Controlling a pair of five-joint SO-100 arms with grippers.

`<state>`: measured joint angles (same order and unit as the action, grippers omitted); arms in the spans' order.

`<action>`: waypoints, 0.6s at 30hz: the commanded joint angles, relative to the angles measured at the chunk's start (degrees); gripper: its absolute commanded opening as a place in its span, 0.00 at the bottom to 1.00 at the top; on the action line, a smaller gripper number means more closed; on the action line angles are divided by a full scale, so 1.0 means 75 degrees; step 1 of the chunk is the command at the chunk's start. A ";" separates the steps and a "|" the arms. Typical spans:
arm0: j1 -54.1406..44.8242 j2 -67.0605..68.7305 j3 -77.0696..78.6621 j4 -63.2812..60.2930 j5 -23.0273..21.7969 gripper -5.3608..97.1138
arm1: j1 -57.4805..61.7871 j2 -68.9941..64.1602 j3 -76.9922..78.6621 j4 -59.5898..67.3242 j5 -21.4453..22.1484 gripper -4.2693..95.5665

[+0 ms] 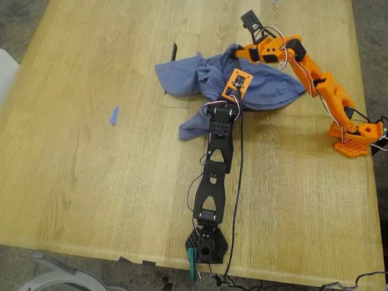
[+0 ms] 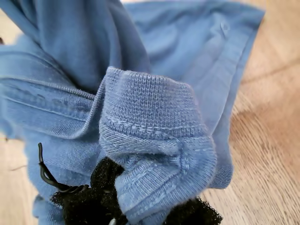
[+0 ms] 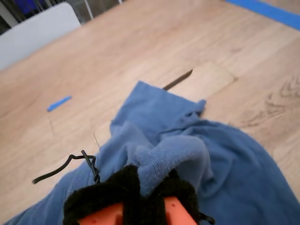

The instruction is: Fold a T-shirt

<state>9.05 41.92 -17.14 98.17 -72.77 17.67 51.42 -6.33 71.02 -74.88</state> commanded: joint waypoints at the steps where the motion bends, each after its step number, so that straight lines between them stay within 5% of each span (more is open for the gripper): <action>1: -0.0293 0.1992 -0.0258 0.0000 0.0012 0.05 | 0.0012 0.0949 -0.0164 -0.0551 -0.0070 0.04; 18: -0.0680 0.3504 -0.0258 -0.0715 0.0047 0.05 | -0.0328 0.1617 -0.0164 -0.2203 -0.0152 0.04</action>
<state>4.75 56.34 -17.14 96.59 -72.77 15.64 57.57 -6.24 57.39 -75.59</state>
